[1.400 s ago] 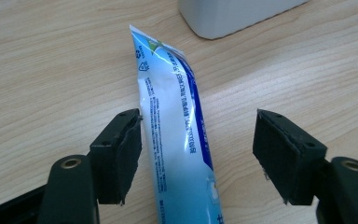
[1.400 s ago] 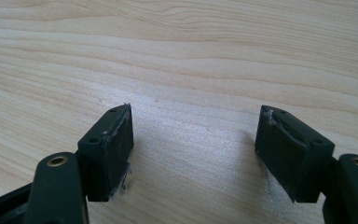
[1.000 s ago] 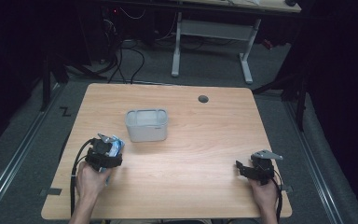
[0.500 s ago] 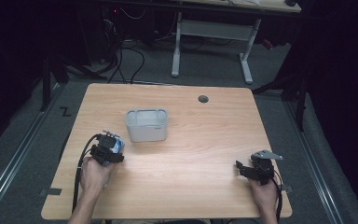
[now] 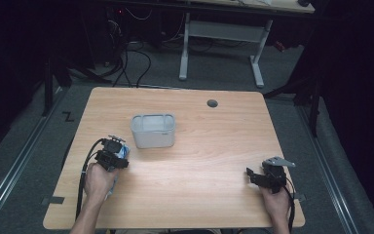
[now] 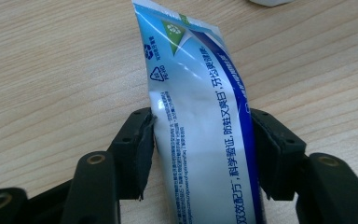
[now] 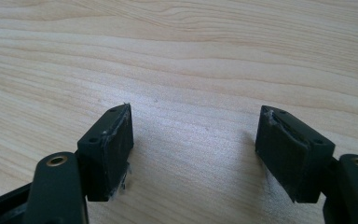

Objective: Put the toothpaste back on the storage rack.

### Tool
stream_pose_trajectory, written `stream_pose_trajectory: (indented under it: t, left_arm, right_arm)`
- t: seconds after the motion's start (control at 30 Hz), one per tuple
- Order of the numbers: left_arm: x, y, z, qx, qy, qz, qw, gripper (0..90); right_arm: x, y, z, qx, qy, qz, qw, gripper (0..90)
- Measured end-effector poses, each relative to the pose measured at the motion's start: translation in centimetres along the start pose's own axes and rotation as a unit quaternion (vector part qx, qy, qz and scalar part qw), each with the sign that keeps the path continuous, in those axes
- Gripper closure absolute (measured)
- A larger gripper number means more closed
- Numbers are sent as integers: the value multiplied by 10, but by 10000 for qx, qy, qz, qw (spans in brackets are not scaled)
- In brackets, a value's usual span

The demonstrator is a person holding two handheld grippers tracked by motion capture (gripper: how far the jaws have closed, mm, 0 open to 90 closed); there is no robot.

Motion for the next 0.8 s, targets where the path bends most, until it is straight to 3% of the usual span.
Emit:
stream_pose_trajectory:
  t: [0.67,0.8]
  left_arm:
    - [1,0,-14,-254,489,-140,9984,519]
    - [-2,1,-20,-267,543,-10,9982,594]
  right_arm:
    - [0,0,0,9,0,-2,10000,277]
    - [0,0,0,8,6,1,10000,277]
Point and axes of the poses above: each handheld gripper's, and its own axes: y roughly backward along the jaws, x roughly out of its top, z roughly to its right, the point moved 3 cm from there along -y, roughly forward along the jaws, and after that the axes turned 3 degrees about -z, right-handed, at the moved point
